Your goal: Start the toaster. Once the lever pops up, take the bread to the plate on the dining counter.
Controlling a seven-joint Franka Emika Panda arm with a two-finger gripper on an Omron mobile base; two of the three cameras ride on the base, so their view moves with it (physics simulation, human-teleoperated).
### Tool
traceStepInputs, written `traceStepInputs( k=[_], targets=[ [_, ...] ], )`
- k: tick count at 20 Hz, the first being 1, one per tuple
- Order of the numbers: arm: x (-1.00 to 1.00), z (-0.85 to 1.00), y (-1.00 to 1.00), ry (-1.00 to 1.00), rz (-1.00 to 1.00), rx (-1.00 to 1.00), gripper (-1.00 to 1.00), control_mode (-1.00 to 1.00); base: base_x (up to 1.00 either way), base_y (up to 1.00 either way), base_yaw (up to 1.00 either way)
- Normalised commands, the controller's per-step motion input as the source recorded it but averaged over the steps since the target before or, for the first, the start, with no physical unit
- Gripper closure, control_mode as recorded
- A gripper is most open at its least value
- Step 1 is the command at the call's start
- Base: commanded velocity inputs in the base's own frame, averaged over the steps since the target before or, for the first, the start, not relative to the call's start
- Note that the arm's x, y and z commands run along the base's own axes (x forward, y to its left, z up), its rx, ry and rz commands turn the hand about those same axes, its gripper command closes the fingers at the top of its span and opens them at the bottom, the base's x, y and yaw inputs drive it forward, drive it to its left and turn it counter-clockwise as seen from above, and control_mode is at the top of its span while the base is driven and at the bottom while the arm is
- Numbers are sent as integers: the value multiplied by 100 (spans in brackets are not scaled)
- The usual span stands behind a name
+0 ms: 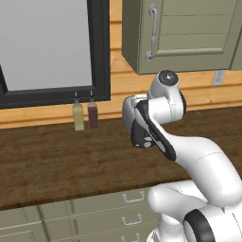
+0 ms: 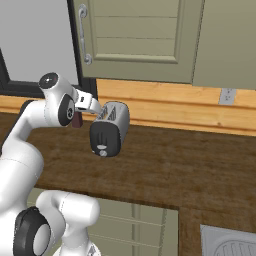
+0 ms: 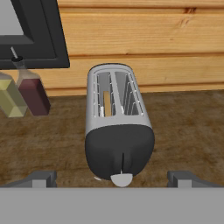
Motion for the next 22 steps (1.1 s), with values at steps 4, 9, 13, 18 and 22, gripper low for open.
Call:
traceStepInputs(
  k=[4,9,13,18,22],
  targets=[
    [0,0,0,0,0,0,-100,-100,0,0,0],
    [0,0,0,0,0,0,-100,-100,0,0,0],
    [0,0,0,0,0,0,-100,-100,0,0,0],
    [0,0,0,0,0,0,-100,-100,0,0,0],
    [0,0,0,0,0,0,-100,-100,0,0,0]
  ],
)
